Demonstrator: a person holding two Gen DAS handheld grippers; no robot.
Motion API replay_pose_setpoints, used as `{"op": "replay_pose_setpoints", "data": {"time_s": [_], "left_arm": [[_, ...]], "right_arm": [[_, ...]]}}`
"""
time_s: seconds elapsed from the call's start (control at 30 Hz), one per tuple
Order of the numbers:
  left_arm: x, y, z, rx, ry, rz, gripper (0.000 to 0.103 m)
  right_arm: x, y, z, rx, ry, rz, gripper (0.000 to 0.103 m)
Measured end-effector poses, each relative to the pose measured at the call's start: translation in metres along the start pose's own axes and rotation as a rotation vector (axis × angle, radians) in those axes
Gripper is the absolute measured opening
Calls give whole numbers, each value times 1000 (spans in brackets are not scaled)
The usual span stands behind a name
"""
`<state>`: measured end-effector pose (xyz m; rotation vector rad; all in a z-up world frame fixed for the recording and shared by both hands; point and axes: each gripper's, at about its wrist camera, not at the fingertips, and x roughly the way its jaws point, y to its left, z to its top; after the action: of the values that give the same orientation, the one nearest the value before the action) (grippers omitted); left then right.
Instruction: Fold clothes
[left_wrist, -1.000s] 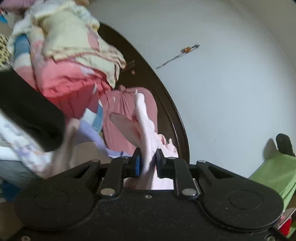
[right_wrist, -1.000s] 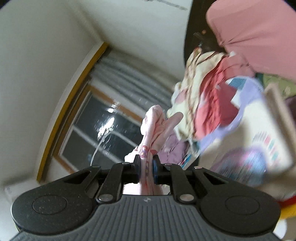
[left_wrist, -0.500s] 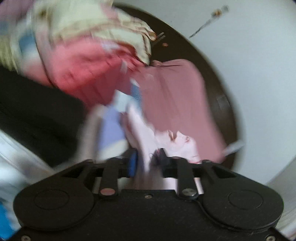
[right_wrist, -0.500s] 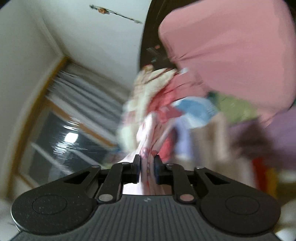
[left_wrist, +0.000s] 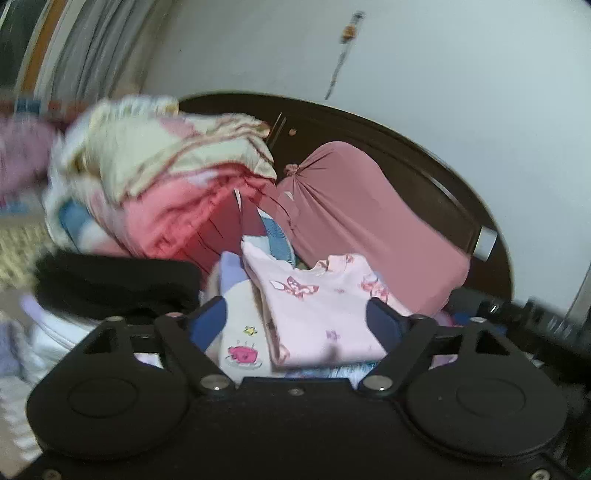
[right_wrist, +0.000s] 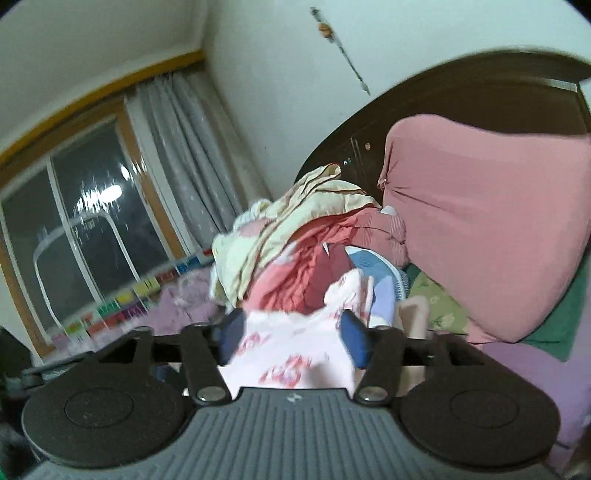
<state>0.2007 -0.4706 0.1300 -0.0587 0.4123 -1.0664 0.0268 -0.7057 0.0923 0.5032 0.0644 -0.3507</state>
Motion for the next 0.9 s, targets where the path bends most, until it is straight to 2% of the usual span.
{"op": "replay_pose_setpoints", "data": {"time_s": [0.07, 0.13, 0.17, 0.3, 0.43, 0.53, 0.6, 0.9], "left_arm": [[-9, -11, -2, 56, 4, 39, 97], [-18, -21, -2, 101, 9, 80, 103], [-22, -26, -1, 126, 8, 96, 103], [-39, -39, 1, 182, 3, 136, 103], [-54, -46, 3, 179, -4, 155, 103], [-63, -47, 4, 118, 22, 182, 103], [-68, -49, 6, 107, 49, 173, 103], [-93, -69, 4, 148, 50, 219, 103]], "right_arm": [[-13, 9, -2, 5, 18, -27, 81], [-25, 15, -3, 9, 22, -57, 93], [-30, 18, -3, 11, 24, -72, 103], [-49, 34, 1, -6, 39, -120, 103], [-59, 50, 5, -48, 84, -188, 103], [-65, 60, 5, -62, 142, -242, 103], [-69, 65, 5, -71, 161, -260, 103], [-93, 89, 5, -133, 180, -314, 103]]}}
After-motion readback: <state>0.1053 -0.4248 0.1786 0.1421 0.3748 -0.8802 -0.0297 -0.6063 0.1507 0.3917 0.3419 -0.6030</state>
